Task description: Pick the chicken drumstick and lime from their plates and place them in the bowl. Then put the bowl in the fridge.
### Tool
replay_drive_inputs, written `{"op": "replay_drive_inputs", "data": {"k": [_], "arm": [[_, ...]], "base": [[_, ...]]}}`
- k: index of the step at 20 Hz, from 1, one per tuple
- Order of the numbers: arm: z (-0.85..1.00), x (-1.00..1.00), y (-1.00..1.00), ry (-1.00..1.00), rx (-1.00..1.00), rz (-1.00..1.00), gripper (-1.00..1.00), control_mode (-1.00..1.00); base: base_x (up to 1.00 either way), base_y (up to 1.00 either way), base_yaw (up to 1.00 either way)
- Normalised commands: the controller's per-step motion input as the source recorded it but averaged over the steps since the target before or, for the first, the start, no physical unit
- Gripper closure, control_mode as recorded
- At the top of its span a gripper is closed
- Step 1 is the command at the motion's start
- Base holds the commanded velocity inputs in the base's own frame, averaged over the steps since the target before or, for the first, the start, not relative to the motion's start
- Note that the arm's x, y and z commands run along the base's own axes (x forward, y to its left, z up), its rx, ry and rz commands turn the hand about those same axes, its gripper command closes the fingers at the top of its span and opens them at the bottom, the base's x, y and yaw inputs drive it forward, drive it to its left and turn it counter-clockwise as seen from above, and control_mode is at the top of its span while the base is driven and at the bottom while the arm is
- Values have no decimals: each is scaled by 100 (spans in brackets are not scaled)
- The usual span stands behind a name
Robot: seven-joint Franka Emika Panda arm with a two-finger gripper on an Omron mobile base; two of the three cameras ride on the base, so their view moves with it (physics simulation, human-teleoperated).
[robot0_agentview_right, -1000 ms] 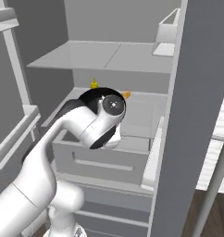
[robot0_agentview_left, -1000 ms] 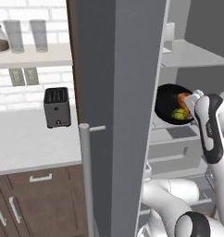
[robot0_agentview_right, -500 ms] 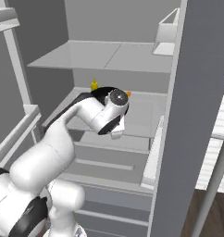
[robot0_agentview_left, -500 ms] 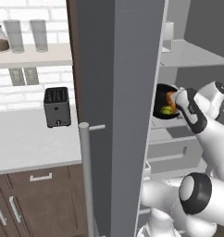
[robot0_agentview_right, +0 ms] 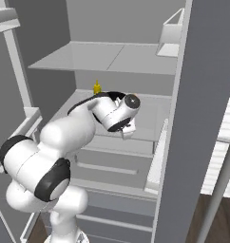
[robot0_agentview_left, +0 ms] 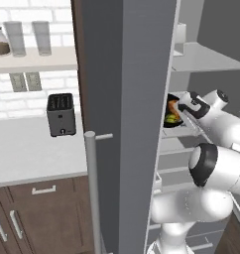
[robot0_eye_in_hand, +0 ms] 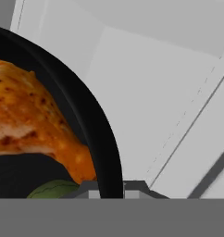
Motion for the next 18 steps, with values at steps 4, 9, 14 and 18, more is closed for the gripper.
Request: {"op": "replay_drive_inputs", "data": {"k": [4,9,14,18], "arm": [[-30,43,0,2,0,2,100,-100],[-35,38,0,1,-1,0,100,-100],[-33,43,0,2,-1,0,100,-100],[-30,39,0,0,-1,0,100,-100]], "base": [[0,0,0],[0,0,0],[0,0,0],[0,0,0]]}}
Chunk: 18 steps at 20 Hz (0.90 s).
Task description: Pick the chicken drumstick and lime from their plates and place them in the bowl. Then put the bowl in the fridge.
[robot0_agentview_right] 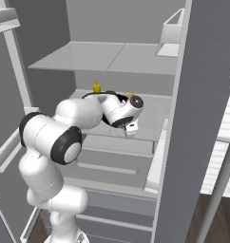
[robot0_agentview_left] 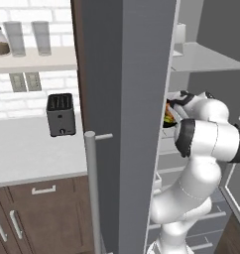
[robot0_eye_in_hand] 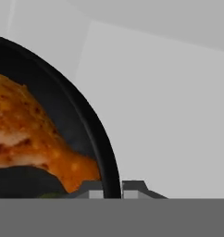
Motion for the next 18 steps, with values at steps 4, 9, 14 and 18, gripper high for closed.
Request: {"op": "replay_drive_inputs", "data": {"k": [4,9,14,18], "arm": [[-1,6,12,-5,0,0,-100,-100],[32,-7,2,-12,0,0,-100,-100],[57,-40,-17,-2,2,1,-100,-100],[42,-100,0,-10,0,7,-100,-100]], "base": [[0,0,0],[0,0,0],[0,0,0],[0,0,0]]}}
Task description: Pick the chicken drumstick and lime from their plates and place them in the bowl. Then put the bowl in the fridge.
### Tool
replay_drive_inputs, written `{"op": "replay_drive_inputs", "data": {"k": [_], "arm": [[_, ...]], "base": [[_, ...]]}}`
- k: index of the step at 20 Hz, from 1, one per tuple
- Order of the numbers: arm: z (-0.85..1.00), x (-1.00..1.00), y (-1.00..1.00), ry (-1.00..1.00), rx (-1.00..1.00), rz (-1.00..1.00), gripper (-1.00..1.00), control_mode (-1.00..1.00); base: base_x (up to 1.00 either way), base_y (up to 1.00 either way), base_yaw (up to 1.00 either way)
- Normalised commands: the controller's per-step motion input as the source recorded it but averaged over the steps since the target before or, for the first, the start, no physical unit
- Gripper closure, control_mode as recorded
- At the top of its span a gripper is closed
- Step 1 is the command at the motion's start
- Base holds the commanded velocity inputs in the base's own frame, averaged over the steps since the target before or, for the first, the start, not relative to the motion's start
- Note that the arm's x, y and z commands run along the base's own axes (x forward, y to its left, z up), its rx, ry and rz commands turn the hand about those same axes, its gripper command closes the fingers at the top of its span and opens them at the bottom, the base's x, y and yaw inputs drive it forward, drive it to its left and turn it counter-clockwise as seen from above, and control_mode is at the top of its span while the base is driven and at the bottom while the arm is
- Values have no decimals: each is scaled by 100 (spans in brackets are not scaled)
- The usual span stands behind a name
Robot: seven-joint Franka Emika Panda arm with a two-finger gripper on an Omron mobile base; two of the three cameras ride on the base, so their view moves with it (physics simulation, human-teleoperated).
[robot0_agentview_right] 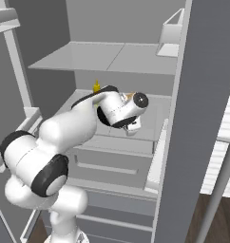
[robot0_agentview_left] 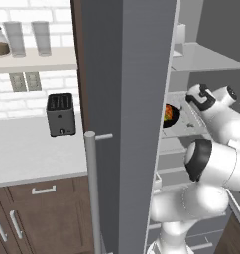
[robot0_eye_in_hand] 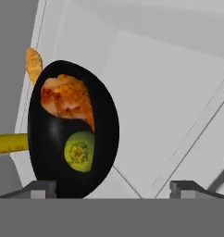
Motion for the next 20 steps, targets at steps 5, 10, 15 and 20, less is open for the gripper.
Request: {"op": "replay_drive_inputs", "data": {"k": [5,10,15,20], "arm": [[46,-100,6,-13,0,2,-100,-100],[43,-99,7,-9,-6,0,-100,-100],[13,-100,28,-7,-22,9,-100,-100],[13,-100,38,-8,-24,17,-100,-100]], "base": [[0,0,0],[0,0,0],[0,0,0],[0,0,0]]}}
